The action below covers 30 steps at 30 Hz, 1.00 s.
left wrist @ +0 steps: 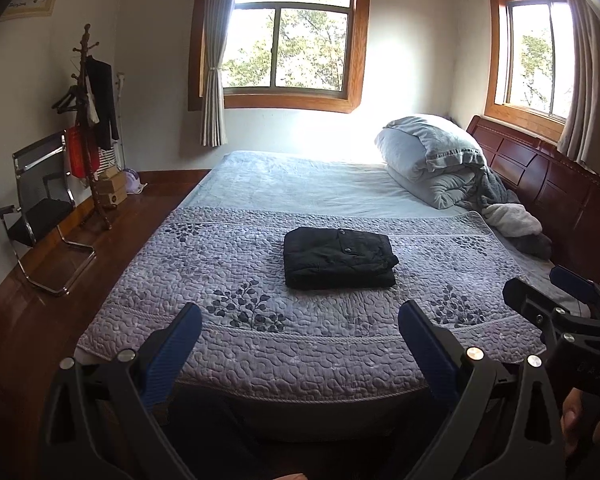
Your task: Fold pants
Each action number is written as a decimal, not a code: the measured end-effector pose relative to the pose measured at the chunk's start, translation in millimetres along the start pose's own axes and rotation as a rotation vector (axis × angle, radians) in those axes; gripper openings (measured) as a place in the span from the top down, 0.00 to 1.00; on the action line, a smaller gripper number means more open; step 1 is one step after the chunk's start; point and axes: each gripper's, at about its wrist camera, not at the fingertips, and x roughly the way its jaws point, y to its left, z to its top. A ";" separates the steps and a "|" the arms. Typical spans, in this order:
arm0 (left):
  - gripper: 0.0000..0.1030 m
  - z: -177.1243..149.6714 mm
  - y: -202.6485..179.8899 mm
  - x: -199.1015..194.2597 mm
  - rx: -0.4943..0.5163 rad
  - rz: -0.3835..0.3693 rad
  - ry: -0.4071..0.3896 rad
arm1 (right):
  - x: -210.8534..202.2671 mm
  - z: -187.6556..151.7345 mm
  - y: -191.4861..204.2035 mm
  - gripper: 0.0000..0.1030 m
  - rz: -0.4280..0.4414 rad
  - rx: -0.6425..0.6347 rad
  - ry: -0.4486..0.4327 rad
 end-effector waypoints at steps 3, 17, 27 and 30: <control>0.04 2.4 1.9 2.6 -0.004 0.005 0.005 | 0.8 1.9 0.1 0.03 0.007 -0.001 -0.001; 0.04 12.6 -5.0 10.1 0.002 -0.005 0.016 | -0.1 9.6 -2.5 0.03 0.000 -0.010 -0.003; 0.04 15.2 -8.1 18.5 0.001 -0.011 0.029 | 3.4 9.8 -3.8 0.03 0.002 -0.008 0.002; 0.04 14.9 -10.4 20.9 0.004 -0.013 0.033 | 4.1 9.9 -3.9 0.03 0.003 -0.008 0.002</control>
